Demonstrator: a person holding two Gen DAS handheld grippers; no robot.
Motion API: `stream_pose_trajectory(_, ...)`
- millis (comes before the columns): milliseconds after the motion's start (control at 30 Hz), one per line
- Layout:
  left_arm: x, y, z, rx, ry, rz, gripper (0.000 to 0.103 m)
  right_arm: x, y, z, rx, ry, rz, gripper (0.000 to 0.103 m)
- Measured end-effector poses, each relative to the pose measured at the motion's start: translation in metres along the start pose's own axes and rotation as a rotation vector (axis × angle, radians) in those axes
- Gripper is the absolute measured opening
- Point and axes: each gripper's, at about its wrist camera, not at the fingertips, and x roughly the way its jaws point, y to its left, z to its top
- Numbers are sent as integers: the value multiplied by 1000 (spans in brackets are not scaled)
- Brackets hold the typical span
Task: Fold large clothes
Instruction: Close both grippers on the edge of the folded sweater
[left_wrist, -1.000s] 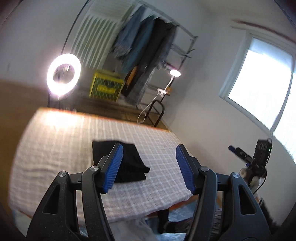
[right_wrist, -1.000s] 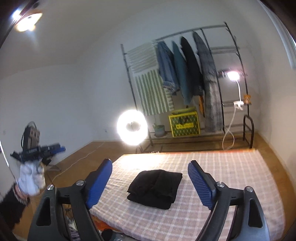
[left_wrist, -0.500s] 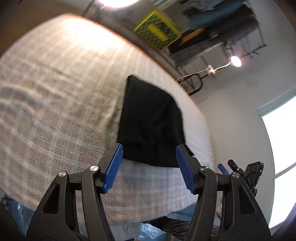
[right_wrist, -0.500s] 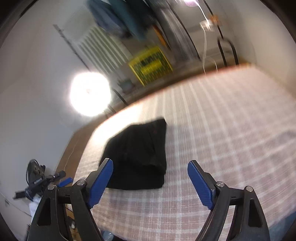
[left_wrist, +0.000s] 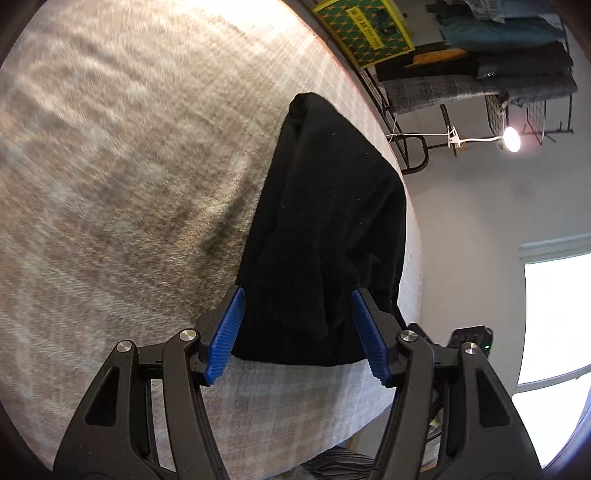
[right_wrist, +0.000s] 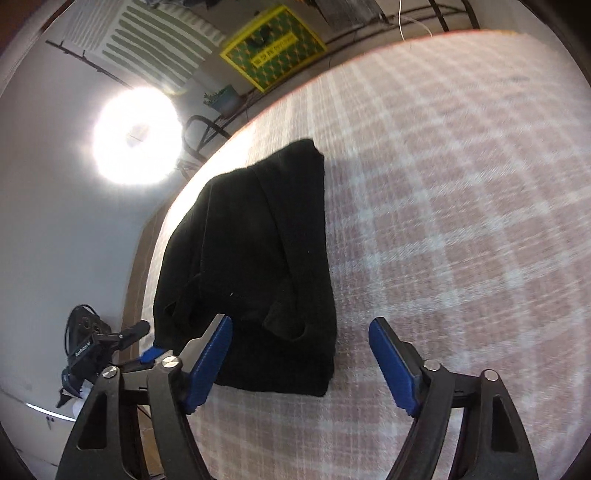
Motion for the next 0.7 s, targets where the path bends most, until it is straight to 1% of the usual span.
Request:
stream_pose_trajectory(67, 4, 0, 1, 10, 1, 15, 59, 8, -4, 0, 28, 16, 21, 67)
stream_pose_trajectory(100, 6, 0, 0, 20, 2, 21, 50, 10, -6, 1, 37, 22, 26, 57)
stream_pose_trajectory(133, 8, -1, -1, 32, 7, 26, 43, 13, -8, 1, 47, 32, 32, 41)
stream_pose_trajectory(167, 9, -2, -1, 44, 8, 34, 31, 16, -10, 1, 48, 36, 34, 35)
stream_pose_trajectory(200, 10, -4, -2, 62, 3, 44, 23, 16, -10, 2, 45, 31, 30, 31)
stream_pose_trajectory(233, 10, -7, -3, 86, -2, 51, 18, 16, -10, 3, 41, 20, 28, 23)
stream_pose_trajectory(300, 12, -13, -1, 117, -6, 49, 13, 11, -9, 3, 30, -6, 49, 14)
stream_pose_trajectory(367, 8, -17, -2, 130, -18, 34, 12, 2, -8, 3, 35, -35, 90, 11)
stream_pose_trajectory(433, 4, -20, -2, 118, -24, 7, 11, -7, -6, 3, 56, -54, 123, 10)
stream_pose_trajectory(500, -1, -22, -3, 128, -25, -5, 10, -13, -2, 5, 52, -70, 148, 10)
stream_pose_trajectory(600, -2, -26, -5, 141, -28, -16, 10, -23, 4, 4, 30, -96, 166, 9)
stream_pose_trajectory(700, 0, -24, -4, 141, -31, -5, 10, -24, 1, -2, 49, -87, 179, 9)
